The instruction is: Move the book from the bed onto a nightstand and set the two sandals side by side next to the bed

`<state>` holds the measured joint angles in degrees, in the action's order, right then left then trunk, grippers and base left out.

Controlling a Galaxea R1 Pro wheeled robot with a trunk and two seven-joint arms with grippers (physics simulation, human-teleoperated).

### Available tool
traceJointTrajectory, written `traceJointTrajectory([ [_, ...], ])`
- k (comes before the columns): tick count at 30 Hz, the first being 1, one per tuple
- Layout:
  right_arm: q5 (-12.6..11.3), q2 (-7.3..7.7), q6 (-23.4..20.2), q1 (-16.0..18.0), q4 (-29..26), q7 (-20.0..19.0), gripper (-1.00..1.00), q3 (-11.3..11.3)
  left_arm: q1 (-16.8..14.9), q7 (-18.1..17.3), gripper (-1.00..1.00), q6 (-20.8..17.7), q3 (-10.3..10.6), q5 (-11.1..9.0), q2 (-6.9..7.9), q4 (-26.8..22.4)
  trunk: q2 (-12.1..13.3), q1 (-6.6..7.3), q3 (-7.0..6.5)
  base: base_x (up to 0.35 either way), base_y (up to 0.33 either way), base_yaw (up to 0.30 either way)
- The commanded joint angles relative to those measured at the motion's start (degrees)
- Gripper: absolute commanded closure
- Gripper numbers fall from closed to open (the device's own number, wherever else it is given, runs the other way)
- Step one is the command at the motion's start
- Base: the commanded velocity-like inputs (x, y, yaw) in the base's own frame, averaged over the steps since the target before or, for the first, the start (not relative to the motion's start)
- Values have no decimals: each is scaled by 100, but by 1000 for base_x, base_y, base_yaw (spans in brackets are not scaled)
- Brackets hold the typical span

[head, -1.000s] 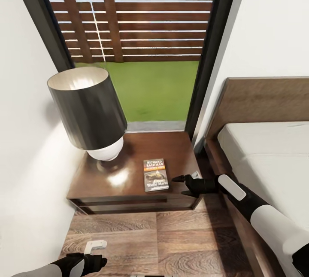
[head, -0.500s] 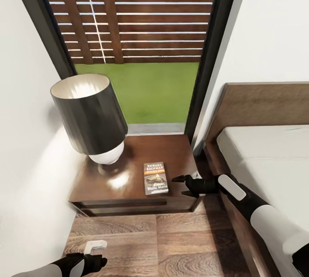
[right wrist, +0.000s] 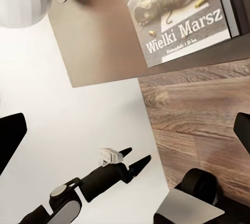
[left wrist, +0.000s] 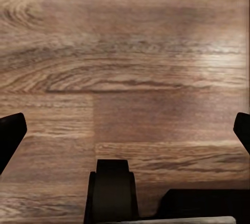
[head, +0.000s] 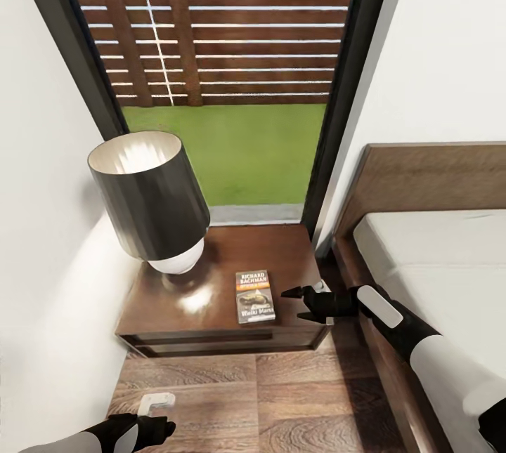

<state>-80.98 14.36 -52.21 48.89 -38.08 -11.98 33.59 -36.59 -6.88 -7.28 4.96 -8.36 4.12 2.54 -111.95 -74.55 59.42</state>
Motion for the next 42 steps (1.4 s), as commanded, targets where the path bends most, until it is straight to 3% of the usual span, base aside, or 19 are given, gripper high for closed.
traceJointTrajectory([
  [1,46,6,7,6,2,-60,-100,25,-6,-24,-100,-10,49,-61,1,10,40,23,-15,0,0,0],
  [21,47,-5,51,6,8,-32,-100,38,-6,-24,-100,-10,35,-61,17,3,842,462,-440,0,0,0],
  [31,53,-202,159,1,69,485,-100,95,-6,-21,-100,-12,14,-76,181,-7,1243,682,-711,0,0,0],
  [35,61,-236,519,-166,524,586,-100,120,-6,-17,-100,-11,-44,-78,230,-14,1403,770,-819,0,0,0],
  [38,63,-272,616,-238,704,598,-100,205,-6,-16,-100,-11,-100,-82,260,-19,1524,836,-900,0,0,0],
  [39,64,-295,709,-324,852,603,-100,401,-6,-14,-100,-10,-183,-85,275,-22,1564,858,-928,0,0,0],
  [42,64,-308,879,-470,972,606,-100,676,-6,-10,-100,-10,-275,-86,283,-25,1684,924,-1009,0,0,0],
])
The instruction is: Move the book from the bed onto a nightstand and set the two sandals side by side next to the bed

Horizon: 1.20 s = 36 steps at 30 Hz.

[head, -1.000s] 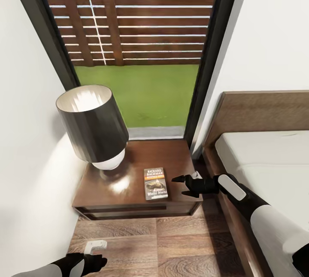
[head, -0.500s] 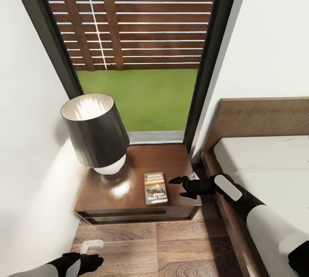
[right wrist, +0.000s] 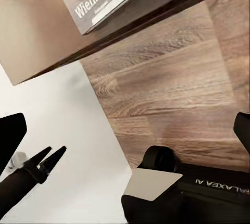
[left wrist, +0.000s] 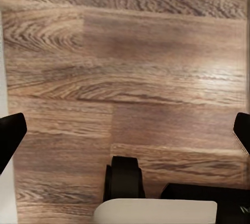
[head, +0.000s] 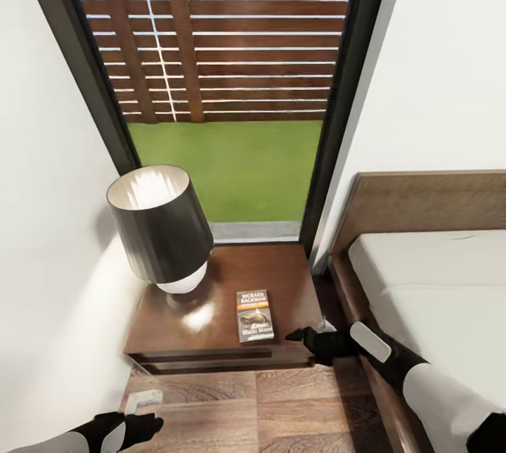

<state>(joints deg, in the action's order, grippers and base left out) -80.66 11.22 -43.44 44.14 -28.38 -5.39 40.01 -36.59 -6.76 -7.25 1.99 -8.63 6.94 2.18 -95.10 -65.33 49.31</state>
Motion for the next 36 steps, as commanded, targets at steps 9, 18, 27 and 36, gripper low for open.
traceJointTrajectory([
  [9,32,-7,747,-613,230,-56,-100,883,-6,-19,-100,-13,-118,-60,9,-4,360,199,-241,0,0,0],
  [18,132,-14,1008,-1165,453,-66,-100,1056,-6,-19,-100,-13,-127,-60,5,-6,721,396,-485,0,0,0],
  [27,904,-212,2094,-1421,662,-91,-100,2370,-6,-19,-100,-8,-131,-60,1,-7,1082,594,-729,0,0,0],
  [36,964,-531,2637,-1535,849,-93,-100,2970,-6,-19,-100,-5,-129,-60,-7,-1,1443,792,-974,0,0,0],
])
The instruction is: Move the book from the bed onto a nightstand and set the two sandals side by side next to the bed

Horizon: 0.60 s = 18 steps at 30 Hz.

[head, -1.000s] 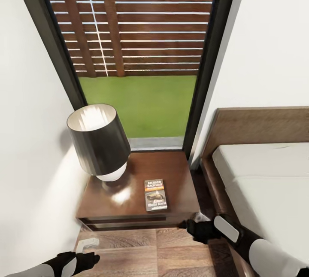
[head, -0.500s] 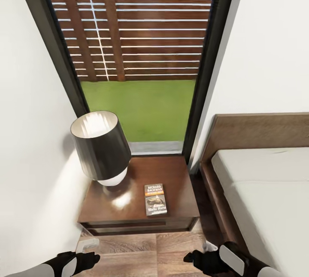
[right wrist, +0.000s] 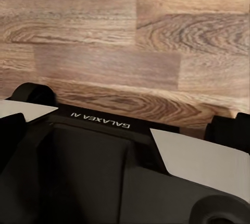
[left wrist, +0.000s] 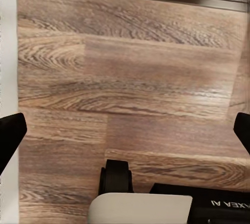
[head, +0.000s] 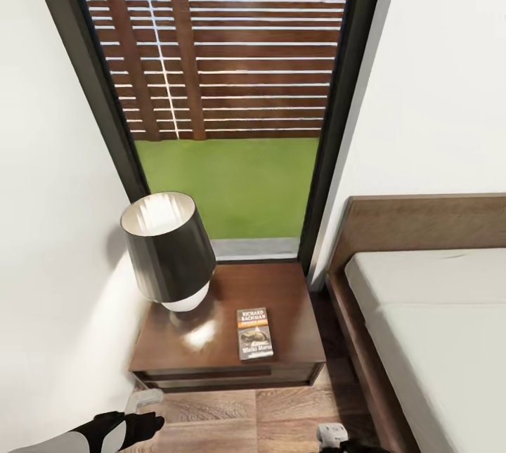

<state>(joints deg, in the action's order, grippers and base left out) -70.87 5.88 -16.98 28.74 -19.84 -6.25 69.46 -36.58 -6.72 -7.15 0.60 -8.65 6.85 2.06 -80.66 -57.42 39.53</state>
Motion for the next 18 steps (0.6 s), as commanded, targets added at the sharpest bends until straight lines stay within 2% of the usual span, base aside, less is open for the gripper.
traceJointTrajectory([
  [1,-13,-20,46,3,16,-7,-100,44,-7,-22,-100,-14,9,-58,0,12,39,23,-24,0,0,0],
  [9,-7,-104,281,-9,200,-2,-100,112,-7,-29,-100,-14,12,-56,-2,14,360,199,-241,0,0,0],
  [18,-21,-101,308,-10,411,24,-100,109,-7,-31,-100,-14,18,-45,16,21,721,396,-485,0,0,0],
])
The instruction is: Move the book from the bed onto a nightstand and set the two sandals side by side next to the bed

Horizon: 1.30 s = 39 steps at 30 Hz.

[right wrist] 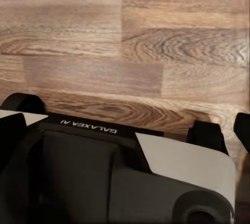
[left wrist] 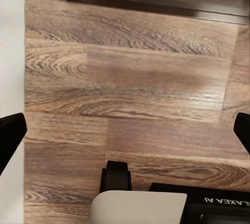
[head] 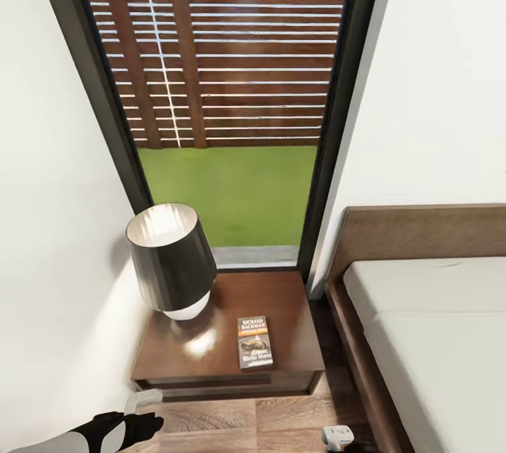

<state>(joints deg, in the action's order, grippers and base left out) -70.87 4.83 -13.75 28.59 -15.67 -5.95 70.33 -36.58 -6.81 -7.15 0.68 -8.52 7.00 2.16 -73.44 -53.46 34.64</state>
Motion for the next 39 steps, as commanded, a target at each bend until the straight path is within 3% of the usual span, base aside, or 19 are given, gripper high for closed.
traceJointTrajectory([
  [1,-24,5,-13,5,36,-2,-100,18,-7,-22,-100,-14,10,-57,2,11,39,23,-23,0,0,0],
  [11,-40,1,177,6,493,16,-100,-19,-7,-30,-100,-14,6,-65,-2,4,440,242,-295,0,0,0],
  [39,-29,-3,316,6,512,14,-100,8,-7,-37,-100,-14,10,-63,-17,34,1563,857,-1055,0,0,21],
])
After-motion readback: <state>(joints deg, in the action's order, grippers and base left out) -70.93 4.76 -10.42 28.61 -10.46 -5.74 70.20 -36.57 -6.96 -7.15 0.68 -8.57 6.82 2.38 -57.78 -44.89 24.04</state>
